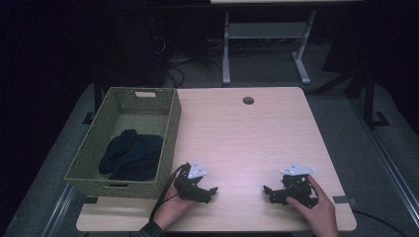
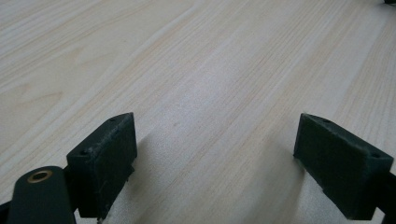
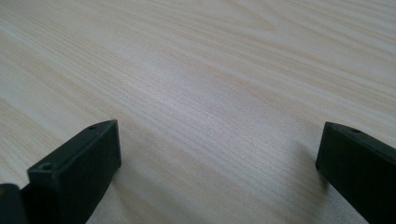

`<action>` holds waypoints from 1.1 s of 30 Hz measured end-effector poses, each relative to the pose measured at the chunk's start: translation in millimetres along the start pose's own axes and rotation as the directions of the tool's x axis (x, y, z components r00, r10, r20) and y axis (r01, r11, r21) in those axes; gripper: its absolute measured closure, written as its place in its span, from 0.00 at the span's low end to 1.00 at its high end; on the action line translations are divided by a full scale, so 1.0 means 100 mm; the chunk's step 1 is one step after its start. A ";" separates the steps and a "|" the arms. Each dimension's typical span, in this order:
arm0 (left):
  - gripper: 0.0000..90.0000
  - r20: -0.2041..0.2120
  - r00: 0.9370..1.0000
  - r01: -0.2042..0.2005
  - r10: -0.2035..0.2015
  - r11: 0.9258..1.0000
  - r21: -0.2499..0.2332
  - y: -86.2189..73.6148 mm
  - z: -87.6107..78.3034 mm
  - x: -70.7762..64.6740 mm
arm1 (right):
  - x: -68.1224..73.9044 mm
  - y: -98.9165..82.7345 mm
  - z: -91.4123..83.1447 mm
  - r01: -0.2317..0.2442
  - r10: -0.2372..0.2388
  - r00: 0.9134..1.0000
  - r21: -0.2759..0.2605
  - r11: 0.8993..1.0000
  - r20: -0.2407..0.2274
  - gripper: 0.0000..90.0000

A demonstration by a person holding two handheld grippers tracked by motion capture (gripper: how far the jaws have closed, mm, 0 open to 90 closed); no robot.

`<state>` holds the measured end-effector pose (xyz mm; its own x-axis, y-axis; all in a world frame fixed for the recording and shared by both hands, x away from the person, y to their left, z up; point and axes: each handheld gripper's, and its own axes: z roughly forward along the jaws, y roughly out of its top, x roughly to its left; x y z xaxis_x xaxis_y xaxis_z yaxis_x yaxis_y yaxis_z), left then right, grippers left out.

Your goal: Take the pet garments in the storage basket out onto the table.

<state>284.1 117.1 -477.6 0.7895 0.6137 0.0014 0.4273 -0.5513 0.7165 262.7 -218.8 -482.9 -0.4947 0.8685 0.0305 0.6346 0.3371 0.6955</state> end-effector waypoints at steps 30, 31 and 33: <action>0.15 0.032 0.999 0.033 -0.034 0.999 0.033 0.23 -0.08 0.06 | 0.00 0.00 0.00 0.000 0.000 1.000 -0.003 1.000 -0.001 0.00; 0.15 0.032 0.999 0.033 -0.034 0.999 0.033 0.23 -0.08 0.06 | 0.00 0.00 0.00 0.000 0.000 1.000 -0.002 1.000 -0.001 0.00; 0.15 0.033 0.998 0.044 -0.045 0.999 0.031 0.26 -0.10 0.07 | 0.00 0.00 0.00 0.000 0.000 1.000 -0.001 1.000 -0.001 0.00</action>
<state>296.3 112.8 -452.5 0.7838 0.6187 -0.0540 0.4751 -0.5414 0.6937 262.8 -218.9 -483.0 -0.4953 0.8682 0.0312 0.6337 0.3366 0.6965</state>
